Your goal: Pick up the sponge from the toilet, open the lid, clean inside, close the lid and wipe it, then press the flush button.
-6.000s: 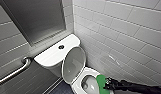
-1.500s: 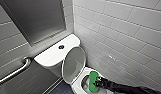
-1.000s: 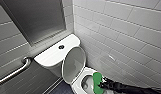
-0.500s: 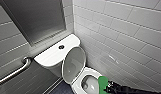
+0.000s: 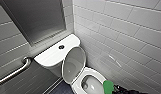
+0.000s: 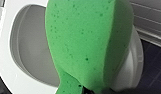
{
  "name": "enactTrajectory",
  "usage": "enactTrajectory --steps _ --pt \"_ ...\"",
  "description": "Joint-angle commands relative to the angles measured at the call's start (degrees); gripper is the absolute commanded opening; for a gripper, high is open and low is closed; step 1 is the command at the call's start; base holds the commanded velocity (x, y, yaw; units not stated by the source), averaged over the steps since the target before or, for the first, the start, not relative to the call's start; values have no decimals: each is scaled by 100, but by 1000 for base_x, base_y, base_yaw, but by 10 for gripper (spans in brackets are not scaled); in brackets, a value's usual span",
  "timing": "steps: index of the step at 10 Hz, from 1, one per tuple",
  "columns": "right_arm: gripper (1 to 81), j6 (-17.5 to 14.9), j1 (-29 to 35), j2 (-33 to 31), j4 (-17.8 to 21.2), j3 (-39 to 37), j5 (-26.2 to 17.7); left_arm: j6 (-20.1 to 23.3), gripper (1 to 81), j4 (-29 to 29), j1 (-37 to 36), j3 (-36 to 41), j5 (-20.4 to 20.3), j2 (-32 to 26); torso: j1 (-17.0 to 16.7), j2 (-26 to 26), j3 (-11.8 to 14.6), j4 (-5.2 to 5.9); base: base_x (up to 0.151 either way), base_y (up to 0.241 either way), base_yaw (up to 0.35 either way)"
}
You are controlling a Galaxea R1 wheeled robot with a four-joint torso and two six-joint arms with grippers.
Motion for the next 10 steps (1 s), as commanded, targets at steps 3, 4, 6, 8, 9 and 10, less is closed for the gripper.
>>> enactTrajectory --steps 3,4,6,8,9,10 --pt "10 160 -47 -1045 15 793 -519 41 811 -5 -43 75 384 -188 0 0 0 0 0 0 0" --pt "10 204 -152 -1250 15 909 -511 23 811 -14 -43 75 384 -188 0 0 0 0 0 0 0" --pt "10 239 -319 -1707 15 1217 -475 -30 811 -23 -43 75 419 -223 0 0 0 0 0 0 0" --pt "10 292 -609 -1944 15 1296 -423 -91 811 -119 -34 76 402 -285 0 0 0 0 0 0 0" --pt "10 309 -749 -1979 15 1270 -414 -91 811 -190 -34 66 402 -293 0 0 0 0 0 0 0" --pt "10 309 -864 -2014 15 1261 -327 -100 811 -207 -43 66 402 -276 0 0 0 0 0 0 0"
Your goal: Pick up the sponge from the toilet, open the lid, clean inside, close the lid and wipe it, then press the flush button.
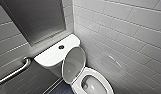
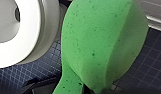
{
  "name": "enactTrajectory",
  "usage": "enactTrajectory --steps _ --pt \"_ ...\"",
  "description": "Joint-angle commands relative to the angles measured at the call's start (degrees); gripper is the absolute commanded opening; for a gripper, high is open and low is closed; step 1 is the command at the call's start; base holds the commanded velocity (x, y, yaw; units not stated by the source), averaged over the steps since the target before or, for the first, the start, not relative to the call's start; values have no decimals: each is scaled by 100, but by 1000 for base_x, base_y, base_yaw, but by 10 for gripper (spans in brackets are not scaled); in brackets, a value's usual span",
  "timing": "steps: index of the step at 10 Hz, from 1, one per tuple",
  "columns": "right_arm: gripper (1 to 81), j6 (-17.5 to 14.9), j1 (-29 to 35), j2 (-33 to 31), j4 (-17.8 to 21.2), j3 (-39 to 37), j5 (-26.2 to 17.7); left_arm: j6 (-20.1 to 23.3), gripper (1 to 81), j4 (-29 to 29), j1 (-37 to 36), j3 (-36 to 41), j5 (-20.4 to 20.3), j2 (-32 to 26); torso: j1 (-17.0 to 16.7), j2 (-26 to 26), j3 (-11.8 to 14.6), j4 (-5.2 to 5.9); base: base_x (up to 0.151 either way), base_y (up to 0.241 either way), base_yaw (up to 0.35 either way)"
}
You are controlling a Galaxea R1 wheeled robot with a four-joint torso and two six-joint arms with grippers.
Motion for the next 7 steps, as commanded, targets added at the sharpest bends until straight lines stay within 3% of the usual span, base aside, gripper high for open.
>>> enactTrajectory --steps 1,2,4,5,7 --pt "10 56 107 -448 15 212 36 -28 811 -118 -42 117 382 -110 0 0 0 0 0 0 0" --pt "10 47 -207 -563 -82 150 460 -28 811 -136 -42 107 382 -92 0 -2 0 0 0 0 0" --pt "10 38 -938 -554 -196 -518 1761 -19 811 -118 -42 72 373 -75 0 -2 0 2 0 0 0" --pt "10 -6 -1096 -493 -205 -798 2138 -19 811 -83 -42 72 373 -49 0 -2 0 2 0 0 0" --pt "10 -23 -1114 -510 -205 -835 2227 -19 811 -65 -42 72 364 -13 0 -2 2 2 0 0 0"
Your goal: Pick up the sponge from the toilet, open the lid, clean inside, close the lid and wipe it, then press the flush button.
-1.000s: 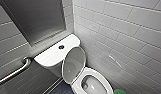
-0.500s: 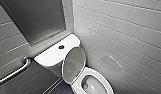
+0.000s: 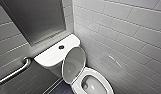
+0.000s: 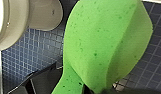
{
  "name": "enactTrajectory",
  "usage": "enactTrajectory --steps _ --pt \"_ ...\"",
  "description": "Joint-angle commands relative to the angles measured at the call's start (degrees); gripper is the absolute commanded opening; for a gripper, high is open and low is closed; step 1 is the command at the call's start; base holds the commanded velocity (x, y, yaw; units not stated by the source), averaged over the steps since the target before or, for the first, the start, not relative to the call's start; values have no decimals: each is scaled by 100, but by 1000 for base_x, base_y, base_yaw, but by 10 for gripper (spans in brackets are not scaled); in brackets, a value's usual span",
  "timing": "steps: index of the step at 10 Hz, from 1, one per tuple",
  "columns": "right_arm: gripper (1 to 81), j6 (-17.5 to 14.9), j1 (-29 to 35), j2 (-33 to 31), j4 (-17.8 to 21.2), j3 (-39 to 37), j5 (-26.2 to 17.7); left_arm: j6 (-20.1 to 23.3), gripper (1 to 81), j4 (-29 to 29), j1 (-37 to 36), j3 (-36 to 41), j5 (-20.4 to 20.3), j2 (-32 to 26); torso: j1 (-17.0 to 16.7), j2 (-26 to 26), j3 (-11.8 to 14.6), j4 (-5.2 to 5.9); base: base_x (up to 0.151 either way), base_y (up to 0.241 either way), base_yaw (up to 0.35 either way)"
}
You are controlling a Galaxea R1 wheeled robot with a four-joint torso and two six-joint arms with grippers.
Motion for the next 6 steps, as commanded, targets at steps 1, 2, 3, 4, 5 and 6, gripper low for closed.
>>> enactTrajectory --steps 1,2,3,4,5,6 --pt "10 -32 120 -294 -158 23 506 13 811 4 -42 114 386 -96 0 0 0 0 0 0 0" --pt "10 -32 67 -312 -158 5 745 4 811 4 -42 114 386 -114 0 0 0 0 0 0 0" --pt "10 -32 58 -312 -158 -12 824 12 811 4 -42 114 386 -114 0 0 0 0 0 0 0" --pt "10 -32 58 -312 -150 -39 825 13 811 13 -42 114 386 -105 0 -2 0 325 0 0 0" --pt "10 -32 67 -303 -150 -47 833 13 811 13 -42 114 386 -97 0 -2 0 533 0 0 0" --pt "10 -32 94 -303 -150 -30 833 22 811 13 -42 114 386 -96 0 -2 0 642 0 0 0"
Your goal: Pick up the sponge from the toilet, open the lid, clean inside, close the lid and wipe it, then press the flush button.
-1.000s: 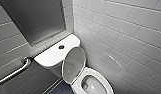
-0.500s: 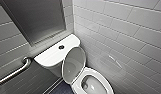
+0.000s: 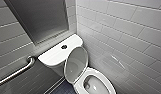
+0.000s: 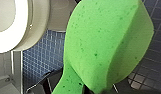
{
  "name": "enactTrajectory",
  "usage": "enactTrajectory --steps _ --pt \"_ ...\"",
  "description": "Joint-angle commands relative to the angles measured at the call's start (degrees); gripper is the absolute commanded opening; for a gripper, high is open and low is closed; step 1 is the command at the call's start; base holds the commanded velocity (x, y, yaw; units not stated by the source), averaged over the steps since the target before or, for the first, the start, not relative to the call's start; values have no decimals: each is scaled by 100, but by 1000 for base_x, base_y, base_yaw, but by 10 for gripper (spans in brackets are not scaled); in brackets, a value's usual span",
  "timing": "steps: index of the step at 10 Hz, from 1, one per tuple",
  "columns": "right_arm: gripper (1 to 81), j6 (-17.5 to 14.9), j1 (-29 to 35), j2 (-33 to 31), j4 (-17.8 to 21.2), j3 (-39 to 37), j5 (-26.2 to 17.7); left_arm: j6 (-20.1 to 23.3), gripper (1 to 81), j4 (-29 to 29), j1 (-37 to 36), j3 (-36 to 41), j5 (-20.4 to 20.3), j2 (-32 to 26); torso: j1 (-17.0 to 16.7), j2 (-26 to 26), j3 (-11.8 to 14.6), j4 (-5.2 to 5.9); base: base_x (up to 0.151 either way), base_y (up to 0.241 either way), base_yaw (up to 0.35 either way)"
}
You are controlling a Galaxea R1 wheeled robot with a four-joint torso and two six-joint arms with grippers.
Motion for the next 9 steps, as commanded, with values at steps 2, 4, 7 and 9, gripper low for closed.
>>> enactTrajectory --steps 2,4,7,9 --pt "10 3 305 -339 -106 95 -97 20 811 13 -24 114 403 -98 0 0 -153 695 0 0 0" --pt "10 3 252 -339 -89 -1 -88 29 811 13 -24 114 403 -98 0 0 -65 548 0 0 0" --pt "10 3 121 -243 -61 -467 181 38 811 13 -32 114 403 -81 0 0 -103 841 0 0 0" --pt "10 47 -29 -260 -71 -599 281 20 811 13 -32 114 412 -63 0 0 -103 839 0 0 0"
